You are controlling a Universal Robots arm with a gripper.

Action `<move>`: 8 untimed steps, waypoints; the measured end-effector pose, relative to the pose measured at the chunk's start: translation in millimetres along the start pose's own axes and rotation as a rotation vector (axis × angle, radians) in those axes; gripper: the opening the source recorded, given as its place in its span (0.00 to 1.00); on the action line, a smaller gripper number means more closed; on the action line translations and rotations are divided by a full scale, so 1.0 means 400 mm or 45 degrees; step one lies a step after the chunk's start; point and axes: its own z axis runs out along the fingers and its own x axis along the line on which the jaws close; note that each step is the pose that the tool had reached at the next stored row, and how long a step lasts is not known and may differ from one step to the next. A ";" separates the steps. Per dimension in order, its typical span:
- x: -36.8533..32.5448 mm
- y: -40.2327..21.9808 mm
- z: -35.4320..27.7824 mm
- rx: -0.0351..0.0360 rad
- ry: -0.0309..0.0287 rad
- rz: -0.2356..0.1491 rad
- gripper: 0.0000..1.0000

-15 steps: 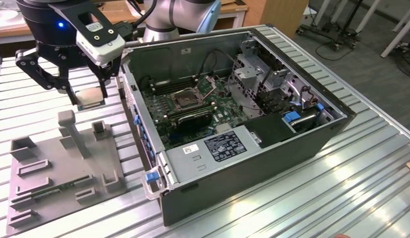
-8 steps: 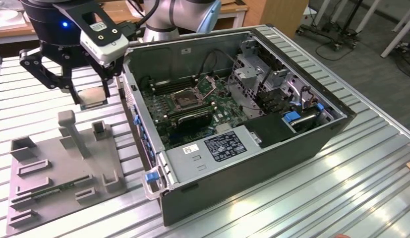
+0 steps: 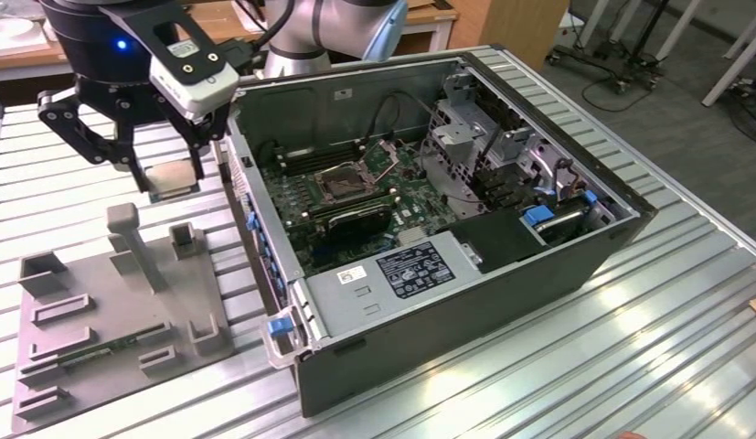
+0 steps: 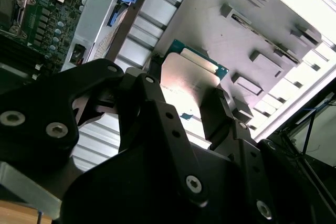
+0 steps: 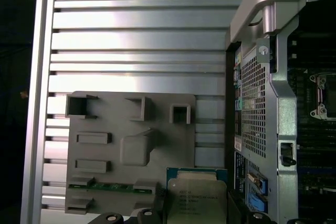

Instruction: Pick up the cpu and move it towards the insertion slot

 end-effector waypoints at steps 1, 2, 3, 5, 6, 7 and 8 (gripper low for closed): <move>-0.001 0.000 0.000 0.0001 -0.0001 0.000 0.54; -0.002 0.000 0.000 0.0000 0.0000 0.000 0.54; -0.004 0.000 0.000 0.0000 -0.0001 0.000 0.54; -0.007 0.000 0.000 0.0000 -0.0001 0.000 0.54; -0.009 0.000 0.000 0.0000 -0.0001 0.000 0.54; -0.010 0.000 0.000 0.0000 -0.0001 0.000 0.54; -0.011 0.000 0.000 -0.0001 -0.0001 0.000 0.54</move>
